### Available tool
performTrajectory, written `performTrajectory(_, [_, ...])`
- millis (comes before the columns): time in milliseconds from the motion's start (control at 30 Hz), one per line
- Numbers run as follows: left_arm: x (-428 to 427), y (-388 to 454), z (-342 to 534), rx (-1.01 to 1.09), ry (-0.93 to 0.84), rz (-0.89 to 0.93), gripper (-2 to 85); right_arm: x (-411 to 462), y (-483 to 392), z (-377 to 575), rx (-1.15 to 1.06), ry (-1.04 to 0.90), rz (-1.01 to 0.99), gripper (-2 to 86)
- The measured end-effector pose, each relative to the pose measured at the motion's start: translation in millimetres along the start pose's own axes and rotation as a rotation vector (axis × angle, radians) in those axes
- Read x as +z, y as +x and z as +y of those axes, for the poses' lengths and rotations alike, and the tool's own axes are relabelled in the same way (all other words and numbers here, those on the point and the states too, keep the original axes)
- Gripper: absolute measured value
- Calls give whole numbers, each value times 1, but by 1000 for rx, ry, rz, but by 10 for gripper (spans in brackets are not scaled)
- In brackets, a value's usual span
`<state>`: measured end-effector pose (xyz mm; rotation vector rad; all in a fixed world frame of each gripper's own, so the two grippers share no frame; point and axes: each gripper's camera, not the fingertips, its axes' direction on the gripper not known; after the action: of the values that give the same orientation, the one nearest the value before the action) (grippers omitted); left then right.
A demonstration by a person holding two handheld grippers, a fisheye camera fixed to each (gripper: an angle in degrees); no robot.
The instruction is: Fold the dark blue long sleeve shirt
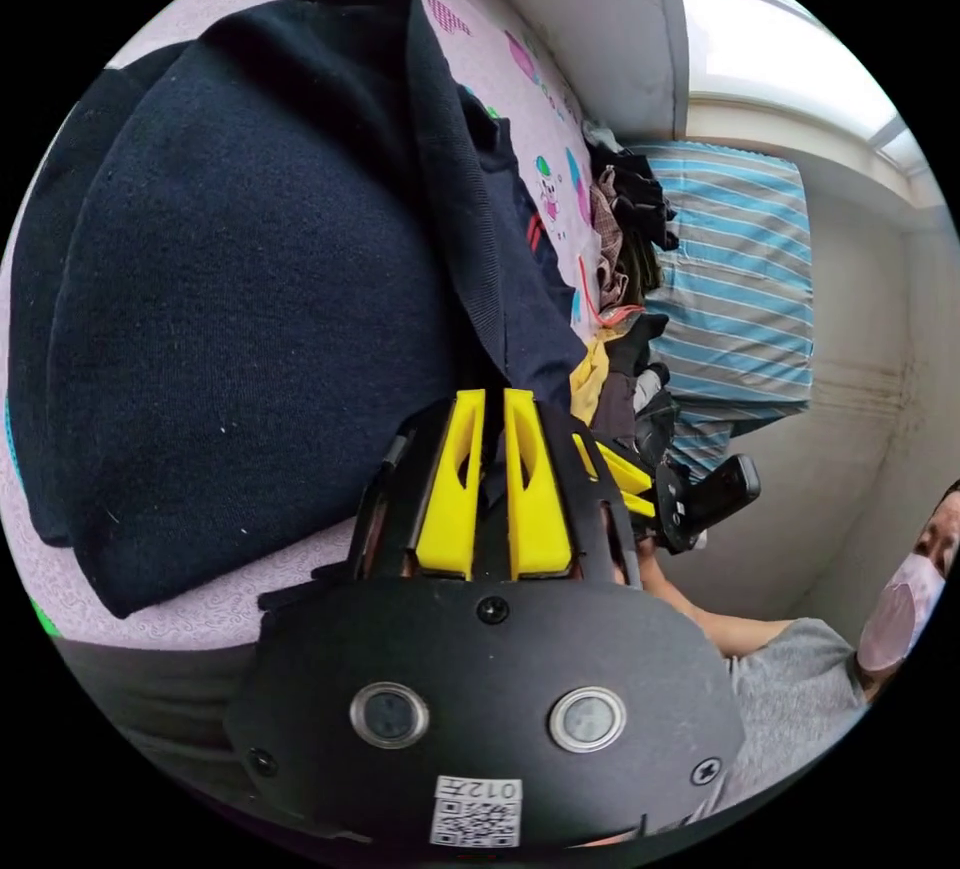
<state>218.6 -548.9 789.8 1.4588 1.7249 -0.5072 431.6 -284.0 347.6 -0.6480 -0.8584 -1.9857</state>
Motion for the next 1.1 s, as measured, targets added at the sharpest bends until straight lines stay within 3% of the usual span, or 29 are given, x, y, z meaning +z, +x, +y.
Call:
performTrajectory(400, [-8,2,2,52,19,127,31,-9,-70,-54,12,-13,177,91])
performTrajectory(533, [-18,1,2,66,35,138,51,-9,-81,-66,63,-53,282,11])
performTrajectory(700, [-22,-3,2,39,63,200,83,-28,-102,-65,-11,-3,269,-3])
performTrajectory(833, [-2,10,-10,83,-8,89,91,-35,-124,-62,-96,26,309,-4])
performTrajectory(1100, [11,0,-35,42,-43,113,103,-34,-132,-56,-164,-35,381,-5])
